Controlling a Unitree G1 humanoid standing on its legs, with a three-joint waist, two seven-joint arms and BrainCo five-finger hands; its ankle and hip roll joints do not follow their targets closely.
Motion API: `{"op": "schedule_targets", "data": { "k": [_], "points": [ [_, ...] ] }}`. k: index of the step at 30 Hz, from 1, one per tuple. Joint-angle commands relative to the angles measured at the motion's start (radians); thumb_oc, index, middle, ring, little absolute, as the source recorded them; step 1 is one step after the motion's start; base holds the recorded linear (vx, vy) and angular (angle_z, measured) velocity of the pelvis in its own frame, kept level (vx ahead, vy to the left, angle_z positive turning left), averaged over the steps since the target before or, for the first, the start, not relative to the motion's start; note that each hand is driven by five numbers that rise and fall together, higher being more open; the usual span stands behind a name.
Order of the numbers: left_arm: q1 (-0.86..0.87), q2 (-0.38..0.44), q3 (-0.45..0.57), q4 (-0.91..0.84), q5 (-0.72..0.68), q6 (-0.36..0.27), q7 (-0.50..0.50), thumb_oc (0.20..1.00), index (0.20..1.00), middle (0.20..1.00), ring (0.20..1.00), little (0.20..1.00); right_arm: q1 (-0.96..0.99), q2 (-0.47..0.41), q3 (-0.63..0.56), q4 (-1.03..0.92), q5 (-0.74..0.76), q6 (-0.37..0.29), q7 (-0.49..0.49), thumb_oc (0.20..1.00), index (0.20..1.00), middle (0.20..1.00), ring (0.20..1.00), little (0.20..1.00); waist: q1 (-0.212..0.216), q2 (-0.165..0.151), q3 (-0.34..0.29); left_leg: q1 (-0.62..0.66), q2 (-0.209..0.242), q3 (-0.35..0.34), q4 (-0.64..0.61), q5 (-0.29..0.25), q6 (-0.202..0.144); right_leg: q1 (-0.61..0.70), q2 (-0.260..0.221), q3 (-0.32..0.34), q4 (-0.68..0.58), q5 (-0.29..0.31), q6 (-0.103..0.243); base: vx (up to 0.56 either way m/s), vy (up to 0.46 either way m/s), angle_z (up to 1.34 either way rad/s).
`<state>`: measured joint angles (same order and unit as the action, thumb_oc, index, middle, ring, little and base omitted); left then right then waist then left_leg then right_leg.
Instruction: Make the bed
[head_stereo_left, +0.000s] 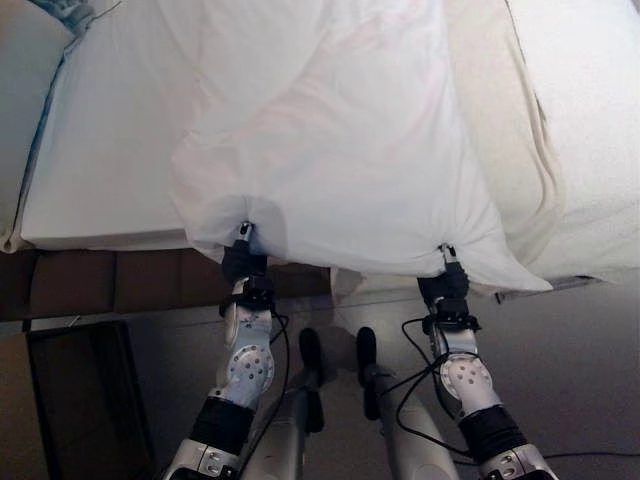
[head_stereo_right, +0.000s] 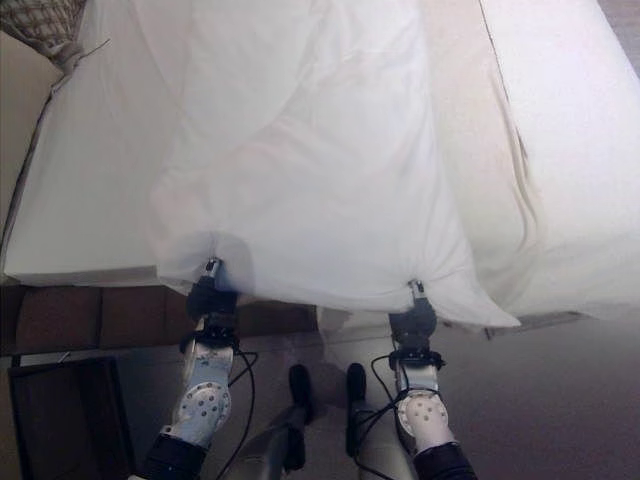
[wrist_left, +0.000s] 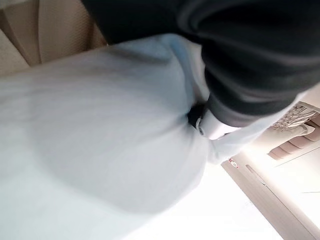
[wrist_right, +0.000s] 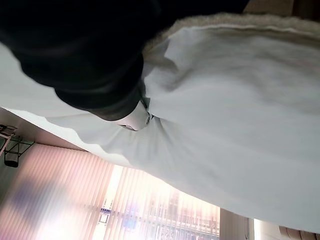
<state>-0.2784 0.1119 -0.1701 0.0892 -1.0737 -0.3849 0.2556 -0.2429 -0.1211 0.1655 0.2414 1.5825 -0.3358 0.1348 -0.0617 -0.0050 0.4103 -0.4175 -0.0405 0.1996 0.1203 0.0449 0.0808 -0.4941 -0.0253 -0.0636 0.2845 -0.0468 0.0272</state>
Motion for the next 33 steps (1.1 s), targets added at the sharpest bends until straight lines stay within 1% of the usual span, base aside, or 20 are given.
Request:
{"op": "schedule_targets", "data": {
  "k": [1,7,9,10,11,12,13,14,15,17,18,21,24,25,26,27,29,30,32,33],
  "points": [
    [0.0,0.012,0.078,-0.074,0.038,-0.063,-0.003,0.2,0.2,0.2,0.2,0.2,0.031,-0.042,-0.054,-0.069,-0.023,-0.029,0.031,0.2,0.2,0.2,0.2,0.2,0.007,0.031,-0.036,-0.025,-0.03,-0.019,-0.004,-0.001,-0.074,0.045,0.055,-0.027,-0.069,0.047,0.041,-0.04,-0.083,-0.07],
    [-0.005,-0.009,0.066,-0.066,0.032,-0.065,-0.01,0.2,0.2,0.2,0.2,0.2,0.034,-0.068,-0.062,-0.06,-0.032,-0.031,0.021,0.2,0.2,0.2,0.2,0.2,0.001,0.053,-0.032,-0.066,-0.046,-0.033,0.064,0.024,-0.127,0.092,0.038,-0.044,-0.118,0.036,0.026,-0.05,-0.106,0.17],
    [-0.009,-0.017,0.081,-0.063,0.027,-0.076,-0.004,0.2,0.2,0.2,0.2,0.2,0.022,-0.073,-0.067,-0.043,-0.028,-0.036,0.023,0.2,0.2,0.2,0.2,0.2,-0.003,0.039,-0.031,-0.063,-0.006,-0.035,0.101,-0.003,-0.114,0.076,0.021,-0.047,-0.085,0.034,0.021,-0.06,-0.051,0.22],
    [-0.013,-0.014,0.092,-0.062,0.033,-0.082,0.002,0.2,0.2,0.2,0.2,0.2,0.012,-0.074,-0.07,-0.037,-0.03,-0.04,0.021,0.2,0.2,0.2,0.2,0.2,0.002,0.023,-0.028,-0.07,0.022,-0.082,0.126,-0.013,-0.107,0.072,0.007,-0.04,-0.074,0.03,0.019,-0.03,-0.015,0.25],
    [-0.016,-0.004,0.116,-0.061,0.051,-0.097,0.024,0.2,0.2,0.2,0.2,0.2,0.003,-0.073,-0.073,-0.014,-0.038,-0.044,0.015,0.2,0.2,0.2,0.2,0.2,0.021,-0.008,-0.028,-0.068,0.066,-0.229,0.109,-0.001,-0.104,0.065,-0.007,-0.016,-0.059,0.025,0.018,-0.03,-0.015,0.22],
    [-0.017,-0.004,0.116,-0.062,0.052,-0.097,0.025,0.2,0.2,0.2,0.2,0.2,0.002,-0.072,-0.073,-0.013,-0.038,-0.044,0.016,0.2,0.2,0.2,0.2,0.2,0.019,-0.008,-0.03,-0.07,0.065,-0.231,0.105,0.005,-0.104,0.063,-0.008,-0.018,-0.06,0.028,0.018,0.02,0.031,0.01],
    [-0.016,-0.004,0.133,-0.058,0.065,-0.123,0.064,0.2,0.2,0.2,0.2,0.2,0.001,-0.064,-0.068,0.01,-0.03,-0.05,0.008,0.2,0.2,0.2,0.2,0.2,0.026,-0.017,-0.024,-0.049,0.126,-0.311,0.032,0.056,-0.122,0.053,-0.006,-0.009,-0.039,0.015,0.017,0.02,0.105,-0.16],
    [-0.018,-0.004,0.144,-0.053,0.066,-0.133,0.078,0.2,0.2,0.2,0.2,0.2,-0.005,-0.061,-0.076,0.023,-0.018,-0.056,0.006,0.2,0.2,0.2,0.2,0.2,0.026,-0.016,-0.024,-0.043,0.173,-0.319,-0.03,0.107,-0.144,0.047,-0.012,-0.005,-0.037,0.011,0.022,0.02,0.103,-0.15],
    [-0.019,-0.004,0.144,-0.053,0.067,-0.133,0.079,0.2,0.2,0.2,0.2,0.2,-0.006,-0.061,-0.077,0.024,-0.017,-0.055,0.007,0.2,0.2,0.2,0.2,0.2,0.025,-0.015,-0.027,-0.044,0.174,-0.321,-0.041,0.117,-0.145,0.043,-0.012,-0.006,-0.039,0.016,0.021,0.01,0.164,0.04],
    [-0.026,-0.008,0.155,-0.036,0.058,-0.143,0.095,0.2,0.2,0.2,0.2,0.2,0.005,-0.061,-0.096,0.031,-0.024,-0.066,-0.011,0.2,0.2,0.2,0.2,0.2,0.02,0.008,-0.038,0.009,0.253,-0.242,-0.2,0.181,-0.188,0.032,-0.037,-0.021,-0.037,0.012,0.05,0.06,0.343,0.14],
    [-0.026,-0.008,0.155,-0.035,0.057,-0.144,0.094,0.2,0.2,0.2,0.2,0.2,0.005,-0.061,-0.096,0.03,-0.025,-0.066,-0.012,0.2,0.2,0.2,0.2,0.2,0.022,0.008,-0.038,0.011,0.255,-0.241,-0.202,0.182,-0.189,0.033,-0.035,-0.019,-0.038,0.014,0.049,0.07,0.523,0.05],
    [-0.066,0.002,0.132,0.006,0.038,-0.149,0.082,0.2,0.2,0.2,0.2,0.2,0.01,-0.06,-0.114,0.039,-0.017,-0.071,-0.003,0.2,0.2,0.2,0.2,0.2,0.013,0.02,-0.033,-0.01,0.216,-0.145,-0.138,0.134,-0.199,0.038,-0.122,-0.032,-0.092,0.084,0.095,0.04,0.471,0.04],
    [-0.055,0.003,0.12,0.024,0.02,-0.138,0.054,0.2,0.2,0.2,0.2,0.2,0.017,-0.053,-0.123,0.05,-0.024,-0.061,0.0,0.2,0.2,0.2,0.2,0.2,0.002,0.016,-0.035,-0.063,0.142,-0.115,0.051,0.015,-0.163,0.083,-0.222,-0.01,-0.156,0.149,0.125,0.11,0.535,0.42],
    [-0.056,0.004,0.121,0.025,0.019,-0.138,0.052,0.2,0.2,0.2,0.2,0.2,0.017,-0.052,-0.123,0.05,-0.024,-0.061,-0.001,0.2,0.2,0.2,0.2,0.2,0.002,0.015,-0.037,-0.068,0.141,-0.115,0.053,0.016,-0.162,0.08,-0.223,-0.009,-0.16,0.154,0.126,0.13,0.592,0.31],
    [-0.037,0.025,0.121,0.031,0.013,-0.124,0.025,0.2,0.2,0.2,0.2,0.2,0.02,-0.055,-0.125,0.062,-0.048,-0.043,0.004,0.2,0.2,0.2,0.2,0.2,0.003,0.015,-0.037,-0.084,0.102,-0.106,0.122,-0.056,-0.131,0.105,-0.272,0.012,-0.201,0.204,0.139,0.12,0.556,0.29],
    [-0.035,0.029,0.122,0.039,0.012,-0.124,0.02,0.2,0.2,0.2,0.2,0.2,0.022,-0.055,-0.126,0.07,-0.056,-0.038,0.006,0.2,0.2,0.2,0.2,0.2,0.006,0.016,-0.038,-0.086,0.084,-0.096,0.15,-0.076,-0.119,0.114,-0.295,0.014,-0.22,0.241,0.142,0.17,0.718,0.13],
    [-0.024,0.038,0.128,0.047,0.01,-0.116,0.014,0.2,0.2,0.2,0.2,0.2,0.019,-0.049,-0.126,0.093,-0.078,-0.023,0.007,0.2,0.2,0.2,0.2,0.2,0.015,0.017,-0.046,-0.077,0.061,-0.074,0.156,-0.103,-0.101,0.115,-0.329,-0.043,-0.254,0.304,0.154,0.11,0.433,-0.09],
    [-0.014,0.041,0.133,0.052,0.016,-0.111,0.014,0.2,0.2,0.2,0.2,0.2,0.012,-0.048,-0.122,0.112,-0.091,-0.013,0.007,0.2,0.2,0.2,0.2,0.2,0.028,0.015,-0.047,-0.068,0.06,-0.054,0.144,-0.107,-0.101,0.12,-0.337,-0.113,-0.271,0.32,0.163,0.06,0.312,-0.27],
    [-0.016,0.044,0.137,0.059,0.024,-0.11,0.015,0.2,0.2,0.2,0.2,0.2,0.01,-0.05,-0.118,0.118,-0.107,-0.007,0.01,0.2,0.2,0.2,0.2,0.2,0.022,0.015,-0.046,-0.061,0.051,-0.055,0.126,-0.096,-0.095,0.117,-0.308,-0.103,-0.255,0.279,0.149,0.02,0.207,-0.37],
    [-0.03,0.038,0.146,0.098,0.026,-0.121,0.033,0.2,0.2,0.2,0.2,0.2,0.012,-0.051,-0.101,0.124,-0.124,-0.007,0.015,0.2,0.2,0.2,0.2,0.2,0.005,0.017,-0.042,-0.044,0.04,-0.047,0.094,-0.083,-0.092,0.08,-0.226,-0.042,-0.228,0.206,0.129,0.01,0.149,-0.29]
  ]
}}
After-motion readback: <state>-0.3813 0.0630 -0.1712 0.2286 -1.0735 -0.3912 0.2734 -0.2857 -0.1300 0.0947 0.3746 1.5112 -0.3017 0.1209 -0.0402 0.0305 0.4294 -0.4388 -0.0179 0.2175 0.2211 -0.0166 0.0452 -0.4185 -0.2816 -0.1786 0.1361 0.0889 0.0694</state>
